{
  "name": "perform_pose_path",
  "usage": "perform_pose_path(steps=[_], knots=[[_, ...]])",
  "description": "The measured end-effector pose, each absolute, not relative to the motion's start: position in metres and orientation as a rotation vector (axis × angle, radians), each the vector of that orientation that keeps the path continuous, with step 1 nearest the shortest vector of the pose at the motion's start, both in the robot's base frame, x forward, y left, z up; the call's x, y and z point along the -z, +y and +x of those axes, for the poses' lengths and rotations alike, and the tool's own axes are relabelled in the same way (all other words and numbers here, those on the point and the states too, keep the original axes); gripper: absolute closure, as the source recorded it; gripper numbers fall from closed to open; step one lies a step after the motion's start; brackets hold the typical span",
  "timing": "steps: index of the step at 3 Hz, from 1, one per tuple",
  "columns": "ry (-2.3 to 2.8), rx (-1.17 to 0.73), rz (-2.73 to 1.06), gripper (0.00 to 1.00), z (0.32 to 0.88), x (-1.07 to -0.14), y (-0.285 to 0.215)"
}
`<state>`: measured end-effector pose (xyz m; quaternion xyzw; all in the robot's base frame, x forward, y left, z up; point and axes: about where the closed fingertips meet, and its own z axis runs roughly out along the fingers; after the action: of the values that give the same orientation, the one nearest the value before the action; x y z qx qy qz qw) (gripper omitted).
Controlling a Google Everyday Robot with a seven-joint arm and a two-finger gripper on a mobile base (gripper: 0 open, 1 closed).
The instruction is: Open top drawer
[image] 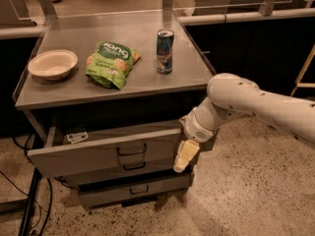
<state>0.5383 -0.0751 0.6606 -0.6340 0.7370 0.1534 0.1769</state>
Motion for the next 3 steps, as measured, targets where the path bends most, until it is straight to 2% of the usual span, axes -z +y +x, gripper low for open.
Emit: perform_pose_path(steps=[1,2,3], knots=[[2.114,-0.476,-1.784,0.00,0.491,-0.683,-0.085],[2.118,-0.480,-1.779,0.00,0.487,-0.684,-0.086],[2.100,-0.425,-1.755,0.00,0.509,-0.695,-0.087]])
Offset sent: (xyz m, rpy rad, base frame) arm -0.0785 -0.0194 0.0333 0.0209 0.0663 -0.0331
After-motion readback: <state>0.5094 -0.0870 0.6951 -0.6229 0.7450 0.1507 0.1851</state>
